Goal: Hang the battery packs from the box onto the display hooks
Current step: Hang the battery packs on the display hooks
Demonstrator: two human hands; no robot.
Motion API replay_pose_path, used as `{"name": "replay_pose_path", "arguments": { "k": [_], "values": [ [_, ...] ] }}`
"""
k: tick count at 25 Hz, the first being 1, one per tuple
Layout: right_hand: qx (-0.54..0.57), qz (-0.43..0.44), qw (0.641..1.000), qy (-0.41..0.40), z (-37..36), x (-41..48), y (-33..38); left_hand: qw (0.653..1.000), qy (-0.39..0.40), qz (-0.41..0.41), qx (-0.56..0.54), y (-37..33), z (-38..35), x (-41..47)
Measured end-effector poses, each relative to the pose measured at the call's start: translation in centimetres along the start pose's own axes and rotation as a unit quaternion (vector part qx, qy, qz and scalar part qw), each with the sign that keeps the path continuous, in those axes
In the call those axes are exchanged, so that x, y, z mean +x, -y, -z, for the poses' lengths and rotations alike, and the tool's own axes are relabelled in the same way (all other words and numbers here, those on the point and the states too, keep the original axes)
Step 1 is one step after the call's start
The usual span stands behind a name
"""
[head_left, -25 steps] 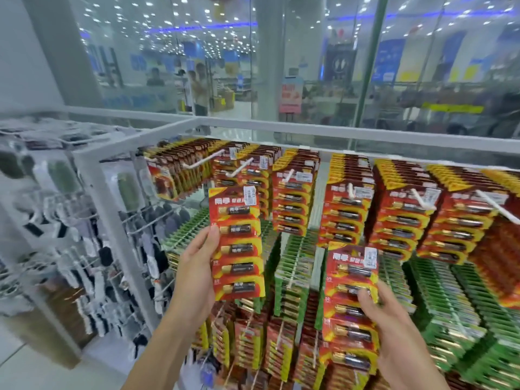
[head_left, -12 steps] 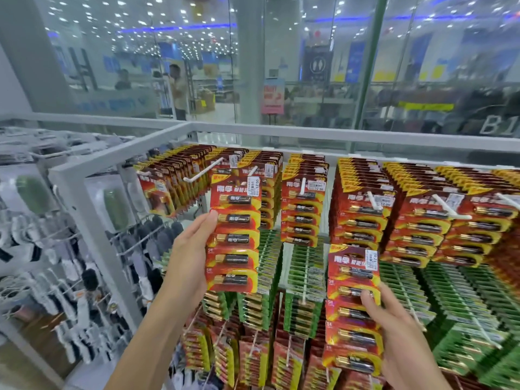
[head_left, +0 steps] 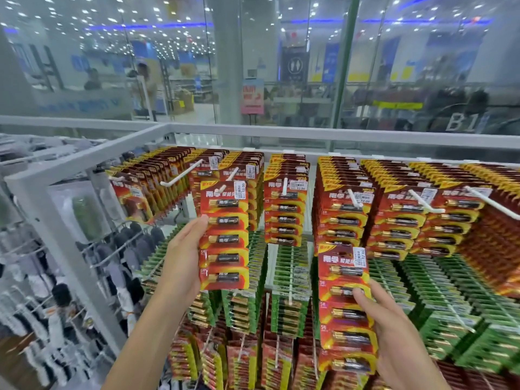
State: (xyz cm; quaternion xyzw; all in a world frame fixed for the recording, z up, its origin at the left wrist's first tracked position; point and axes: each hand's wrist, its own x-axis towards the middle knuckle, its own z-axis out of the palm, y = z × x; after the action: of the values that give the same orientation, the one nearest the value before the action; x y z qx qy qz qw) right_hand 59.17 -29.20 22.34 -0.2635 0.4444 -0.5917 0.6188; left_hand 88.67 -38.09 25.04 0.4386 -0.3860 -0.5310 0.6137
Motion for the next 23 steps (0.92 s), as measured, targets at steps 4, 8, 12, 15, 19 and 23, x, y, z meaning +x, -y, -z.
{"name": "replay_pose_path", "arguments": {
  "k": [4,8,12,15,19,23],
  "values": [
    [-0.027,0.018,0.999,-0.004,-0.2,-0.7,0.9,0.999,-0.039,-0.001,0.037,-0.2,-2.2,3.1],
    [-0.060,0.070,0.996,0.016,-0.2,-0.9,2.5,0.997,-0.064,-0.017,0.044,0.0,-3.6,6.4],
    [-0.069,0.139,0.987,0.041,-1.1,-0.8,4.5,0.996,-0.076,-0.024,0.049,1.0,-4.1,7.4],
    [-0.084,0.153,0.984,0.047,-1.1,-0.3,5.2,0.994,-0.085,-0.034,0.053,1.5,-4.0,7.5],
    [-0.116,0.144,0.982,0.031,-1.5,0.0,5.3,0.992,-0.085,-0.057,0.072,1.7,-3.7,7.6],
    [-0.107,0.135,0.985,0.030,-2.9,-0.3,5.7,0.989,-0.083,-0.072,0.100,2.0,-2.9,8.0]
  ]
}}
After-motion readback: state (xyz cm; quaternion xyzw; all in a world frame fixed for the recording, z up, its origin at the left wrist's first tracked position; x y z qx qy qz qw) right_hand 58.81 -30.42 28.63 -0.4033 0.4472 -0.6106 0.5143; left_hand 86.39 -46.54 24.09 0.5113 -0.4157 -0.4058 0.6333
